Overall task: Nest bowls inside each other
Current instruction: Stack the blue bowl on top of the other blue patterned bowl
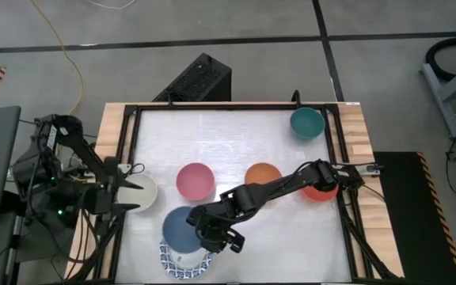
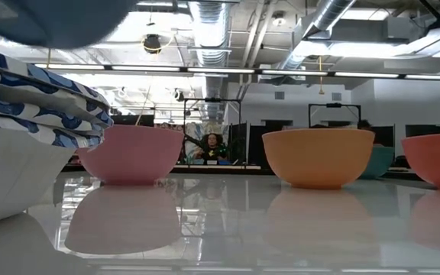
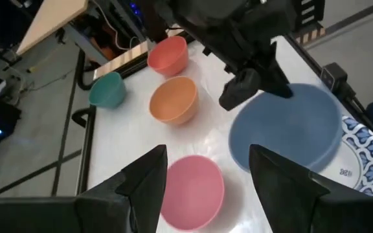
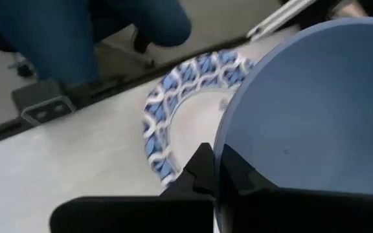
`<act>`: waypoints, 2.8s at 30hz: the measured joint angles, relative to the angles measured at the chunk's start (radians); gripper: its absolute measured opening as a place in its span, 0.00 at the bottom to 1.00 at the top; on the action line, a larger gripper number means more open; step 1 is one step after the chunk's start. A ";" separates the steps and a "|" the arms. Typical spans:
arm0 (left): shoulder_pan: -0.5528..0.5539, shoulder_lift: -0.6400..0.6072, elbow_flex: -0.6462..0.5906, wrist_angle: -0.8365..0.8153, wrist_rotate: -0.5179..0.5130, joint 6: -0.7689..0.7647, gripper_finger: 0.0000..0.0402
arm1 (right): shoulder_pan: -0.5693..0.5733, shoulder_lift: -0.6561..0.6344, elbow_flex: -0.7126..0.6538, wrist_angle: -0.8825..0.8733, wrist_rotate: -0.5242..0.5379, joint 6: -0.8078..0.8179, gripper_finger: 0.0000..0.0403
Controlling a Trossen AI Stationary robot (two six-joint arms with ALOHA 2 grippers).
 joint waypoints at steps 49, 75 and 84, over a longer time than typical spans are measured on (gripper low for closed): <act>0.000 -0.001 -0.001 -0.035 -0.025 -0.048 0.52 | 0.010 0.195 0.002 0.090 -0.107 -0.043 0.02; -0.001 -0.001 -0.001 -0.039 -0.022 -0.123 0.52 | 0.010 0.186 0.034 0.112 -0.022 0.126 0.17; -0.001 -0.001 -0.001 -0.155 -0.007 -0.354 0.52 | 0.017 0.147 0.039 0.098 0.000 0.146 0.17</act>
